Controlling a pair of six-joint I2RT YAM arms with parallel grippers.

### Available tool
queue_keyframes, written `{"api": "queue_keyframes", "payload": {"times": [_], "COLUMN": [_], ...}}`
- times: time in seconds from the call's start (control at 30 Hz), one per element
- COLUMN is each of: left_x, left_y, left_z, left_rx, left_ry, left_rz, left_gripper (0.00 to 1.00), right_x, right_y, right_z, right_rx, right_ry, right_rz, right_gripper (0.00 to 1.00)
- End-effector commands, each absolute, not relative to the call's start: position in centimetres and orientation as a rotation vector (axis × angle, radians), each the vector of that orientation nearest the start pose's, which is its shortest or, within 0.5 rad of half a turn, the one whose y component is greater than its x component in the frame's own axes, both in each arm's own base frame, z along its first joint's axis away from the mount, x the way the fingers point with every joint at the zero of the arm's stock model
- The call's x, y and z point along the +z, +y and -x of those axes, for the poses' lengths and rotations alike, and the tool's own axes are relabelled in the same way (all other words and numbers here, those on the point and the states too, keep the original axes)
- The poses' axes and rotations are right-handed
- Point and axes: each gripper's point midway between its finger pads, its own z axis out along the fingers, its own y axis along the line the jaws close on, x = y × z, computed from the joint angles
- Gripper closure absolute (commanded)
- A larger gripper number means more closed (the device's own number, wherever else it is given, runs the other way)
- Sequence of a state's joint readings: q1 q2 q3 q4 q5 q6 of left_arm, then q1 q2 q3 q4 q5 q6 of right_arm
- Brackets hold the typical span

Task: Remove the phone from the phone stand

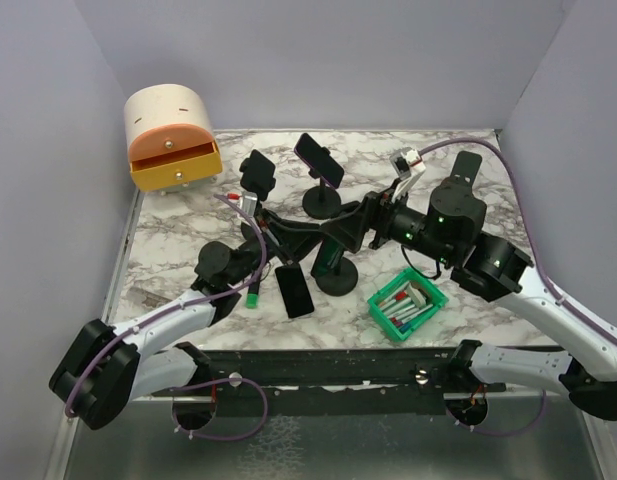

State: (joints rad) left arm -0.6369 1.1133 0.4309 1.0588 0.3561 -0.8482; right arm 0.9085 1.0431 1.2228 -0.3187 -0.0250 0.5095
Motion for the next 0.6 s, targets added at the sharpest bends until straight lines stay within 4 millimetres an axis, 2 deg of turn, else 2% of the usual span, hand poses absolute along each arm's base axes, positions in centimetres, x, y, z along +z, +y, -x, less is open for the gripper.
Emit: {"api": "queue_keyframes", "payload": {"times": [0.0, 0.2, 0.23, 0.27, 0.3, 0.43, 0.57], "left_x": [29.6, 31.9, 32.3, 32.7, 33.1, 34.0, 34.4], "left_y": [-28.4, -26.8, -26.3, -25.7, -25.0, -23.3, -23.7], "left_z": [-22.4, -21.7, -21.6, -21.7, -21.7, -21.2, -19.1], "left_rx": [-1.474, -1.377, -1.349, -1.313, -1.279, -1.148, -1.123], "left_ry": [1.415, 1.381, 1.378, 1.38, 1.385, 1.441, 1.511], "left_rz": [-0.257, -0.275, -0.271, -0.251, -0.234, -0.263, -0.446], "left_gripper": [0.47, 0.27, 0.22, 0.09, 0.02, 0.01, 0.01], "right_x": [42.0, 42.4, 42.3, 42.1, 41.7, 41.0, 41.1], "right_y": [28.7, 26.9, 26.6, 26.3, 26.1, 25.5, 25.8], "right_z": [-17.9, -17.1, -17.1, -17.2, -17.3, -18.1, -18.6], "right_rx": [1.15, 1.091, 1.074, 1.05, 1.02, 0.925, 0.886], "right_ry": [1.695, 1.715, 1.721, 1.734, 1.756, 1.812, 1.852], "right_rz": [0.398, 0.427, 0.431, 0.433, 0.437, 0.447, 0.464], "right_gripper": [1.0, 1.0, 1.0, 1.0, 1.0, 1.0, 1.0]}}
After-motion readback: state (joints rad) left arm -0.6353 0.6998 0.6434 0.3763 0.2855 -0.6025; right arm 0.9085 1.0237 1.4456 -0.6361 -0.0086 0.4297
